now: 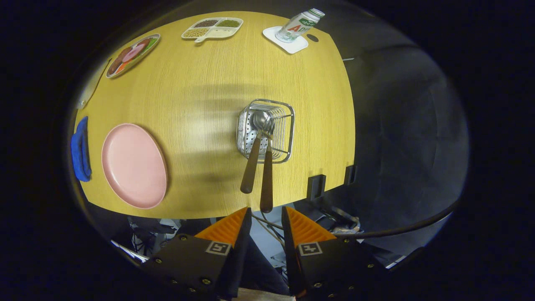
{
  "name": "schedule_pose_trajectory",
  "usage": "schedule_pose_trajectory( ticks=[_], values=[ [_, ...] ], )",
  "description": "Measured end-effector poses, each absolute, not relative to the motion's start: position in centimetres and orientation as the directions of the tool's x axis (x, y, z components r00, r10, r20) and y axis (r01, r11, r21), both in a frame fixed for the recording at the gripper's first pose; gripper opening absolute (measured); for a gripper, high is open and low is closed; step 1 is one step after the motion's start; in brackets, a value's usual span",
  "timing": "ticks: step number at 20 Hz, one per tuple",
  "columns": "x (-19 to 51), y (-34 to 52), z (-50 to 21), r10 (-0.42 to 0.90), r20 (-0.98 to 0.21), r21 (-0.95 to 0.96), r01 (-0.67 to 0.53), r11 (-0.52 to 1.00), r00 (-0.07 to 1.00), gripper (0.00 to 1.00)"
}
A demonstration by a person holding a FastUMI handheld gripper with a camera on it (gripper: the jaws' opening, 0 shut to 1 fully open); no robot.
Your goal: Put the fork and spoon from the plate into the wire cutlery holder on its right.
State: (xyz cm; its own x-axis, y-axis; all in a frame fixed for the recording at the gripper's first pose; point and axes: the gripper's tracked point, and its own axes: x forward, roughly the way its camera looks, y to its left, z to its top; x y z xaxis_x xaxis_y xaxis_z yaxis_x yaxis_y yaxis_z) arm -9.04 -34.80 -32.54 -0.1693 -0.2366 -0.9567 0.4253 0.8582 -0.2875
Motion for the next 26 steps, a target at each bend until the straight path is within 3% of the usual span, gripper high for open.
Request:
schedule_pose_trajectory(
  ticks=[10,16,20,26],
  values=[
    [-8.2,-34.3,-30.9,-0.280,-0.958,-0.280,0.432,0.857,-0.065,0.44],
    [-5.0,-35.2,-27.3,-0.408,-0.898,-0.275,0.512,0.814,0.167,0.44],
    [-1.3,-35.8,-22.3,-0.521,-0.756,-0.257,0.551,0.794,0.397,0.44],
    [3.5,-34.2,-10.2,-0.607,-0.388,-0.167,0.595,0.786,0.694,0.44]
  ],
)
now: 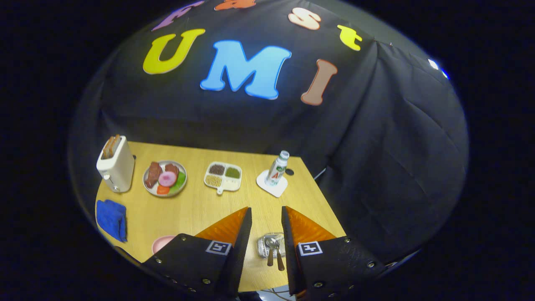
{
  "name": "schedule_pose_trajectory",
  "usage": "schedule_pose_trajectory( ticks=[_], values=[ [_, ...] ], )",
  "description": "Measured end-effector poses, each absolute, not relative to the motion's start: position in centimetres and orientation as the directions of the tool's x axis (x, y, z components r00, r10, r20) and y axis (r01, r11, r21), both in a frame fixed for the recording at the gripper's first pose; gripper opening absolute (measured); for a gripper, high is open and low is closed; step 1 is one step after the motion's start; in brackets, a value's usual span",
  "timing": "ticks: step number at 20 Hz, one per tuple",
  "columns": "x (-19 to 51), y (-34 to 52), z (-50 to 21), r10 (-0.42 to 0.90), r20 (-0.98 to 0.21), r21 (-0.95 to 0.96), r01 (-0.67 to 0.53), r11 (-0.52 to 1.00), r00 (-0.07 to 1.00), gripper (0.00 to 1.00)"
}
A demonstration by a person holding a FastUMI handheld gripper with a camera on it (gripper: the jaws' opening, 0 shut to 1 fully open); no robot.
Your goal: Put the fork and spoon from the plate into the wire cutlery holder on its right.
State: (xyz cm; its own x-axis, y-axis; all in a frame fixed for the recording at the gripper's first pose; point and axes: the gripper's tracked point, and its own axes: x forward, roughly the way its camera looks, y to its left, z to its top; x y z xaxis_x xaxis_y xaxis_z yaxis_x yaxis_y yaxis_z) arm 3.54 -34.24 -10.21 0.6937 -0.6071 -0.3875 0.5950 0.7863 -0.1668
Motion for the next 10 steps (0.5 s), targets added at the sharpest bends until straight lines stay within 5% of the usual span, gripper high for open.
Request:
schedule_pose_trajectory(
  ticks=[10],
  values=[
    [3.9,-28.2,0.3,-0.548,0.059,-0.003,0.549,0.836,0.835,0.43]
  ],
)
